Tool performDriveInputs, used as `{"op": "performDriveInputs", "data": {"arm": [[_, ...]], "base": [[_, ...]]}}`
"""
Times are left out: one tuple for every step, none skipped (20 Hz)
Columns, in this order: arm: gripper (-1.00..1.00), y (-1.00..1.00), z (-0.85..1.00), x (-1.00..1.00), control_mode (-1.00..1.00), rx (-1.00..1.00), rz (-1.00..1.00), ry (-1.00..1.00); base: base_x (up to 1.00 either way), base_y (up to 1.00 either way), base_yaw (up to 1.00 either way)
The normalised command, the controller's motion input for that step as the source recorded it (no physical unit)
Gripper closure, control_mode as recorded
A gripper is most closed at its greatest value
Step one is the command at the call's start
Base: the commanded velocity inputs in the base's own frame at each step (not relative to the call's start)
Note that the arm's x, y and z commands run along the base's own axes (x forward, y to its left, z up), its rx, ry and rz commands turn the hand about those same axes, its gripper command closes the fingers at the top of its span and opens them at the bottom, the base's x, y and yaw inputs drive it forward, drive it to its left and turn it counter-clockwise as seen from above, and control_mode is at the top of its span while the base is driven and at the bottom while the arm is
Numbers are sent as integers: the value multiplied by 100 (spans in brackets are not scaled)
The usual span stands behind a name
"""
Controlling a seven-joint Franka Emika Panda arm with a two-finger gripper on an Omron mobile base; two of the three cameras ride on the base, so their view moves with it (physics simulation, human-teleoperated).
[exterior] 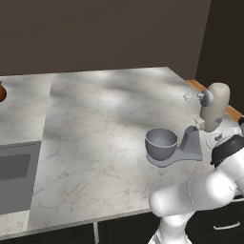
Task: Add butter and sugar cubes to the stand mixer bowl and then turn on the stand mixer to begin making frosting.
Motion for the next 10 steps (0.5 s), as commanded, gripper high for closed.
{"op": "performDriveInputs", "data": {"arm": [[-100, 0, -9, 13, -100, 4, 0, 2], [-100, 0, -7, 13, -100, 3, -1, 2], [-100, 0, -10, 14, -100, 2, -1, 2], [-100, 0, -9, 11, -100, 3, -1, 2], [-100, 0, -10, 12, -100, 3, -1, 2], [-100, 0, -10, 12, -100, 2, -1, 1], [-100, 0, -9, 13, -100, 3, -1, 1], [-100, 0, -5, 12, -100, 3, -1, 1], [-100, 0, -4, 13, -100, 3, -1, 1], [-100, 0, -1, 16, -100, 3, 0, 2]], "base": [[0, 0, 0], [0, 0, 0], [0, 0, 0], [0, 0, 0], [0, 0, 0], [0, 0, 0], [0, 0, 0], [0, 0, 0], [0, 0, 0], [0, 0, 0]]}}
